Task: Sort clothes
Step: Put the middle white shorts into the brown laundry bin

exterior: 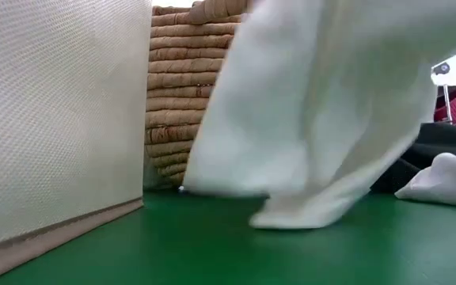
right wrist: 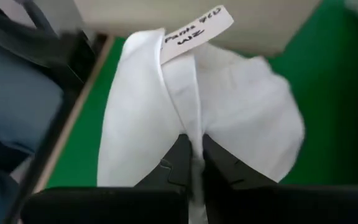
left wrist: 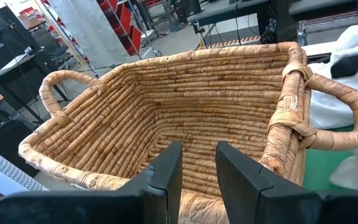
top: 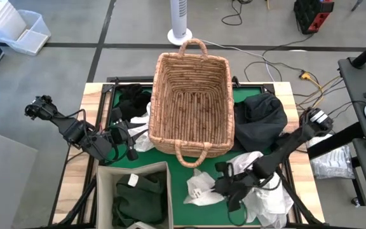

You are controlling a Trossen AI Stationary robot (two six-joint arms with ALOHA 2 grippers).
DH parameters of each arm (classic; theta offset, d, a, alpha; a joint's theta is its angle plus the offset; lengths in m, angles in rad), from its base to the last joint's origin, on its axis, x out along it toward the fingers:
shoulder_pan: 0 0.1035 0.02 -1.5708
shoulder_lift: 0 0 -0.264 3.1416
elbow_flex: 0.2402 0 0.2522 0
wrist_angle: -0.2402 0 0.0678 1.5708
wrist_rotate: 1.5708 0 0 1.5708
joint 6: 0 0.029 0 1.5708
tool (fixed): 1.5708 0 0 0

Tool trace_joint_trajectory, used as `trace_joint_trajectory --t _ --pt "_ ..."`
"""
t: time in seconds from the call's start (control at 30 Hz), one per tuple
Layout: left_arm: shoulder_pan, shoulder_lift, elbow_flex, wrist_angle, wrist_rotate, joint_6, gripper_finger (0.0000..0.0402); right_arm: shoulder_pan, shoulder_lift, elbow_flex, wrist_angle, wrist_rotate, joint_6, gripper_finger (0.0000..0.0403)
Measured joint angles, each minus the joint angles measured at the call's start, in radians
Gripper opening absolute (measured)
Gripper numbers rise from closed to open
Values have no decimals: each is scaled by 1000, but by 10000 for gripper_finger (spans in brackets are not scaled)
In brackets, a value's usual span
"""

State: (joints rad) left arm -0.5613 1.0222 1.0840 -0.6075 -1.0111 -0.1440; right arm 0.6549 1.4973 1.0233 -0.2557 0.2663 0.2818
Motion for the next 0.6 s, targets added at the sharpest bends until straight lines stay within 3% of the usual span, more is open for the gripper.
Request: trace_joint_trajectory --t 0.6 --pt "0 0 0 0 0 0 78 -15 -417 6 123 52 -401 12"
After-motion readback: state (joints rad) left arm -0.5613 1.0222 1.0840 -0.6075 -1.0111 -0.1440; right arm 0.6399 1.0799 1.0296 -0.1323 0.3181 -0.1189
